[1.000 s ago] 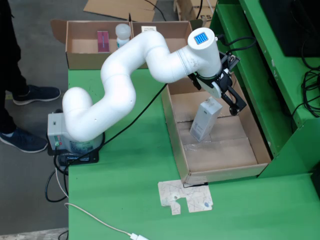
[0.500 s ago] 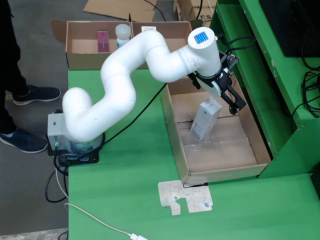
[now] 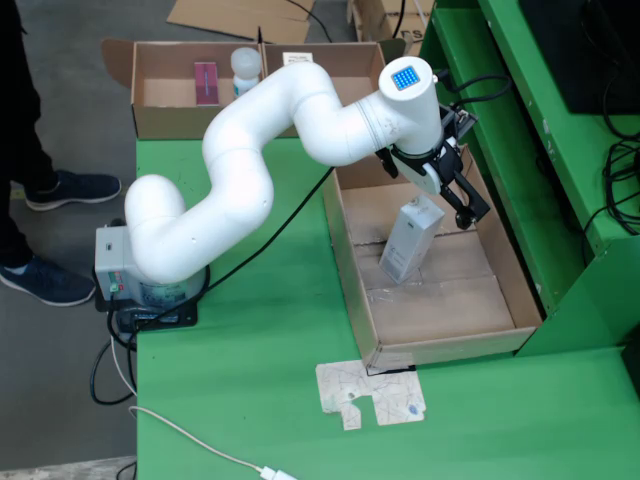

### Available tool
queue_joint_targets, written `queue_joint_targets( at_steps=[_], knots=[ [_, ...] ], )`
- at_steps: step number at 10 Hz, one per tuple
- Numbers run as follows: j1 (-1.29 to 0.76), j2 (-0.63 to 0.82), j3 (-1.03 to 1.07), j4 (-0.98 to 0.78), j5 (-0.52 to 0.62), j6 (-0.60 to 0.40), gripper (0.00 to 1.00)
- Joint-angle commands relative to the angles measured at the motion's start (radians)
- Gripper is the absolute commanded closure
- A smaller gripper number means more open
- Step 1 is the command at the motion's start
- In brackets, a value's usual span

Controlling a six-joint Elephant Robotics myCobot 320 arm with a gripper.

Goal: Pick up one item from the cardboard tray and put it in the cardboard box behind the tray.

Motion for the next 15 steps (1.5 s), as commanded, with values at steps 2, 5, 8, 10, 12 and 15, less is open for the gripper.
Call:
queue_joint_targets(
  at_steps=[2, 5, 8, 10, 12, 15],
  knots=[
    [-0.006, 0.012, 0.024, -0.026, 0.042, -0.015, 0.00],
    [-0.022, -0.005, 0.024, -0.009, 0.067, -0.033, 0.00],
    [-0.052, -0.021, 0.024, 0.043, 0.090, -0.069, 0.00],
    [-0.061, -0.034, 0.024, 0.083, 0.091, -0.080, 0.00],
    [-0.069, -0.042, 0.024, 0.107, 0.093, -0.099, 0.00],
    [-0.076, -0.044, 0.024, 0.095, 0.104, -0.110, 0.00]
  ],
)
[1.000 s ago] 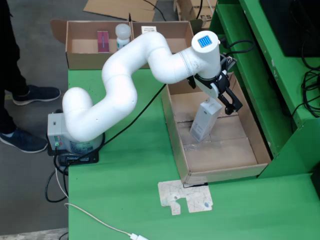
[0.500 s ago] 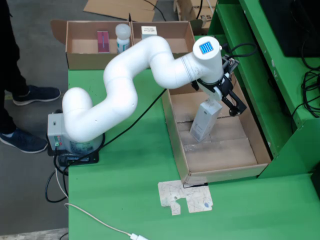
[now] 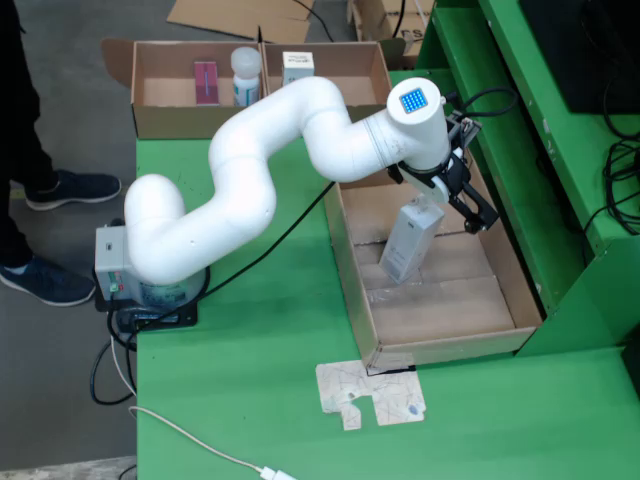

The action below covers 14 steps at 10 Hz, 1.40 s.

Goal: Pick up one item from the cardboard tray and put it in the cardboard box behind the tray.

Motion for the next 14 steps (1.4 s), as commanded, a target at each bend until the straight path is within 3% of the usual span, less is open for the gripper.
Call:
queue_joint_targets(
  at_steps=[1, 7, 14],
  knots=[
    [-0.017, 0.034, 0.026, -0.024, 0.030, -0.013, 0.00],
    [-0.066, 0.003, 0.026, -0.009, 0.127, -0.032, 0.00],
    [-0.079, -0.029, 0.026, 0.038, 0.153, -0.023, 0.00]
  ],
)
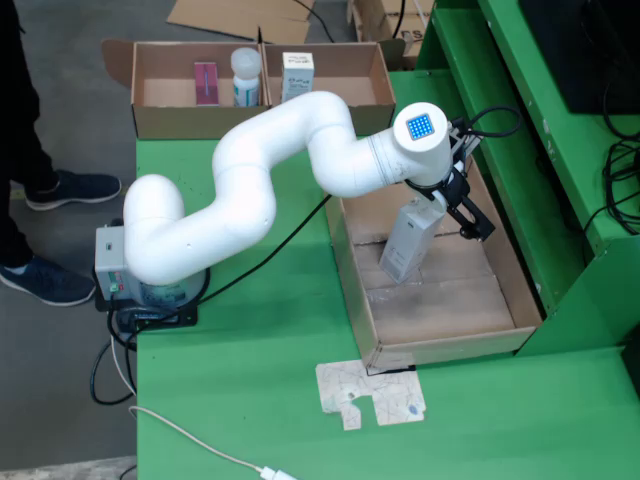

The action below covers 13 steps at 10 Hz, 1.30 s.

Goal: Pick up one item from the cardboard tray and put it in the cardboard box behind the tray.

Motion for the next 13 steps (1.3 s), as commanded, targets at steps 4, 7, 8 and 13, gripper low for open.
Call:
queue_joint_targets(
  at_steps=[4, 7, 8, 13],
  knots=[
    [-0.016, 0.013, 0.026, -0.035, 0.045, 0.001, 0.00],
    [-0.019, -0.009, 0.026, -0.042, 0.057, -0.009, 0.00],
    [-0.016, -0.012, 0.026, -0.043, 0.056, -0.008, 0.00],
    [-0.003, -0.007, 0.026, -0.082, 0.056, -0.010, 0.00]
  ],
)
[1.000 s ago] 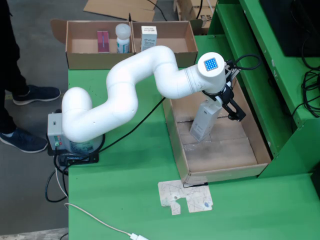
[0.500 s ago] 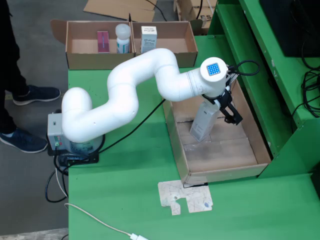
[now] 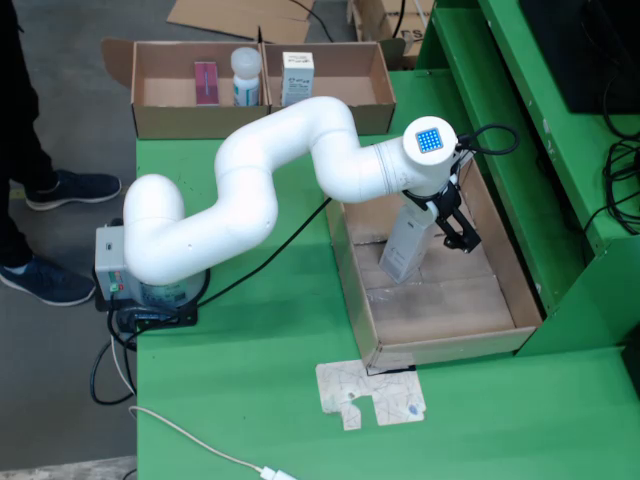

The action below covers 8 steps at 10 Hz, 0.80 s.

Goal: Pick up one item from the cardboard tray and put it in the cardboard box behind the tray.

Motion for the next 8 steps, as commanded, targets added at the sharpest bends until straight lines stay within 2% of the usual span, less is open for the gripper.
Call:
queue_joint_targets(
  at_steps=[1, 8],
  knots=[
    [0.009, 0.029, 0.026, -0.002, 0.005, -0.004, 0.00],
    [0.024, 0.031, 0.026, -0.006, -0.008, 0.006, 0.00]
  ],
)
